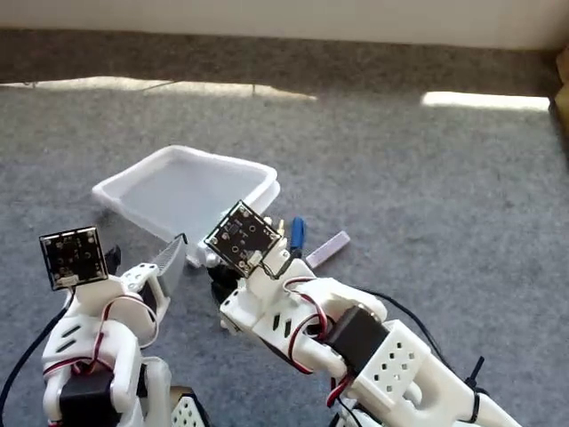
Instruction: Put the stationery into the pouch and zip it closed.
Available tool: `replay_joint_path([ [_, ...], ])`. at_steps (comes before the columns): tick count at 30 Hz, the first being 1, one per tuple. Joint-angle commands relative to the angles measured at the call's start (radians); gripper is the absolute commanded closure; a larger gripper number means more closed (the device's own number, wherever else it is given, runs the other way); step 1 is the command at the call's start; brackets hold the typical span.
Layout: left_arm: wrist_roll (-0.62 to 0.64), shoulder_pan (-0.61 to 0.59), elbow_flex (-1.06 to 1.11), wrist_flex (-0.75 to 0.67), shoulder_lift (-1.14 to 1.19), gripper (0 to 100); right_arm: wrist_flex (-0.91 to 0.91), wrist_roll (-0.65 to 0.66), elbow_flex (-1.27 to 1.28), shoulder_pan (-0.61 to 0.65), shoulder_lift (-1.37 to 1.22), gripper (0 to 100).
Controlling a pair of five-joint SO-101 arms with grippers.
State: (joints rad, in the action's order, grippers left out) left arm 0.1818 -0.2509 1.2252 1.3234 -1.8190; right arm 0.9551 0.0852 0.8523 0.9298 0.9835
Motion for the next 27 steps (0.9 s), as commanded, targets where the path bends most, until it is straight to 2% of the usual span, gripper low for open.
replay_joint_path([
  [1,0.011,0.019,-0.105,0.023,-0.016,67,-0.004,0.014,-0.094,0.005,-0.044,99.3],
  [7,0.008,0.137,-0.085,0.044,-0.016,67,-0.004,0.008,-0.119,0.005,-0.077,99.3],
  [15,0.008,0.139,-0.085,0.054,-0.016,67,-0.002,0.012,-0.119,-0.001,-0.085,99.3],
  [21,0.006,0.140,-0.110,0.068,-0.016,67,-0.030,0.008,-0.120,-0.101,-0.087,99.3],
  [27,0.008,0.143,-0.131,0.083,-0.016,67,-0.058,0.006,-0.117,-0.101,-0.087,99.3],
])
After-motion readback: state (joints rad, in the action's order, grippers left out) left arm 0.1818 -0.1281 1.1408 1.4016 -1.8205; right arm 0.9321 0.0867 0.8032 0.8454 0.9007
